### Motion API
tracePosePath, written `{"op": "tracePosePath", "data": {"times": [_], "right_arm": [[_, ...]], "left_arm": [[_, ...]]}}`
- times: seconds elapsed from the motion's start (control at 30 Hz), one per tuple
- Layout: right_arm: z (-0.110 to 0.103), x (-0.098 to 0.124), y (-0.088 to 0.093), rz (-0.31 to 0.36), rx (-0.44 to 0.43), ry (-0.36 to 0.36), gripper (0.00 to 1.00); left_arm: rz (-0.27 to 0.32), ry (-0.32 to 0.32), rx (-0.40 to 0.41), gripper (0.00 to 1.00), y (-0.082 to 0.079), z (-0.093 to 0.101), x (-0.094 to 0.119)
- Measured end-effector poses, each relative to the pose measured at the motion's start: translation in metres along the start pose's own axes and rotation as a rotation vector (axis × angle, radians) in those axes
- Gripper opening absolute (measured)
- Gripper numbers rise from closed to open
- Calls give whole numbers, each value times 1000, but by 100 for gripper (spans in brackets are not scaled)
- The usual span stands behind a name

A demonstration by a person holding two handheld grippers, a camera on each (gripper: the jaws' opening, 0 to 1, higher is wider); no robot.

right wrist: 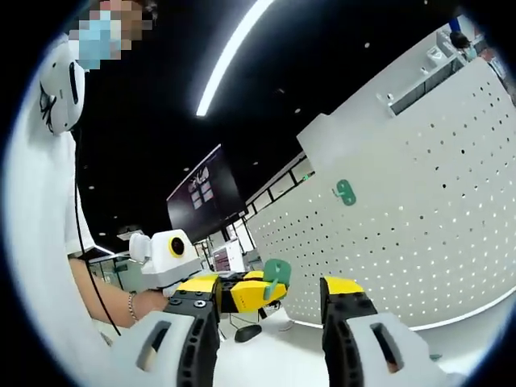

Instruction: Insert the hook assembly into the mounting plate slot until the hook locks in place.

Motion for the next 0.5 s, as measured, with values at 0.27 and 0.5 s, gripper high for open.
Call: {"op": "tracePosePath", "data": {"times": [0.27, 0.5], "right_arm": [[-2, -8, 0, 6, -16, -10, 40], [-4, -12, 0, 6, -19, -19, 35]], "left_arm": [[4, -2, 6, 2, 0, 0, 0], [4, -7, 6, 2, -1, -1, 1]]}}
Point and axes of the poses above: the point that each gripper's makers call its tool centre point, and the gripper's own axes: x roughly backward along the fingers, z roughly to its right, y roughly out of its underside, the point moved 7 cm from there along x, roughly backward along the fingers, and after that the axes turned 14 degrees about x, right-handed, at the moved point
